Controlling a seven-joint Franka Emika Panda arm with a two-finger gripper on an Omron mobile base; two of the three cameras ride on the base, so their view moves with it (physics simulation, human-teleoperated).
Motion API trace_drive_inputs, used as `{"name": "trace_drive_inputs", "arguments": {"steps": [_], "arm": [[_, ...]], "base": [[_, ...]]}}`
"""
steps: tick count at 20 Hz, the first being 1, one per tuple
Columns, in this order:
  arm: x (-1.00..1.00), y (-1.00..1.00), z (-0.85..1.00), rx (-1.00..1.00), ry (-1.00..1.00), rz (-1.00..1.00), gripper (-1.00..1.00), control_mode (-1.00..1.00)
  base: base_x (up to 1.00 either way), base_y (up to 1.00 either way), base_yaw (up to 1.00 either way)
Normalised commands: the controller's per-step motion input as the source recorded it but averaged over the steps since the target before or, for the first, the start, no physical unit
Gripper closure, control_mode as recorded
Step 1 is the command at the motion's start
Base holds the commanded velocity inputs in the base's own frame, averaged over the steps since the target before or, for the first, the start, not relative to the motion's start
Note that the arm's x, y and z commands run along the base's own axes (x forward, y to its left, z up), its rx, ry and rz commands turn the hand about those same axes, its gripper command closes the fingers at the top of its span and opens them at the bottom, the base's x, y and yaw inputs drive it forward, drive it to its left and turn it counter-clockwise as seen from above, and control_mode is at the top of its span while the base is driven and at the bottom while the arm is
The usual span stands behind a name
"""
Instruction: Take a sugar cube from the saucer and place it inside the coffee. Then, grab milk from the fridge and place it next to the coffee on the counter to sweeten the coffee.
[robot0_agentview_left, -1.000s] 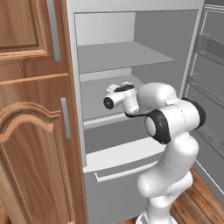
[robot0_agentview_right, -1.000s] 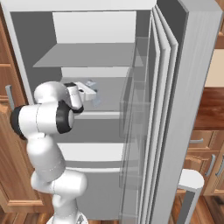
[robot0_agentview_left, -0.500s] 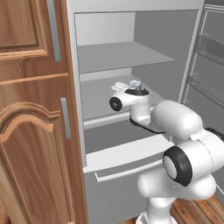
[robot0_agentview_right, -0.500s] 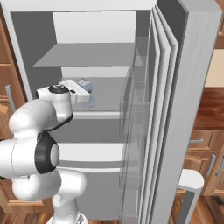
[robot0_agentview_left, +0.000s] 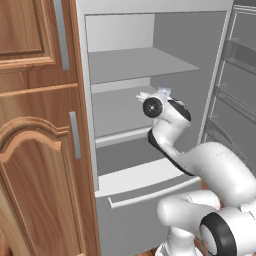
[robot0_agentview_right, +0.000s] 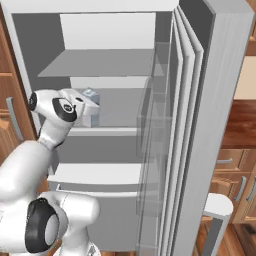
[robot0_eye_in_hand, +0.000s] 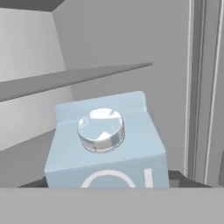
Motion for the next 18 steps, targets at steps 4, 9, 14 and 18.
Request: {"name": "trace_drive_inputs", "arguments": {"steps": [4,9,14,18], "arm": [[-0.86,0.00,0.00,0.00,0.09,0.24,1.00,-1.00],[-0.87,0.00,0.27,0.02,0.15,0.23,1.00,-1.00],[-0.47,0.00,0.65,0.07,0.21,0.16,1.00,-1.00],[-0.05,0.00,0.37,0.10,0.15,0.13,1.00,-1.00]], "base": [[0.00,0.00,0.00],[0.00,0.00,0.00],[0.00,0.00,0.00],[0.00,0.00,0.00]]}}
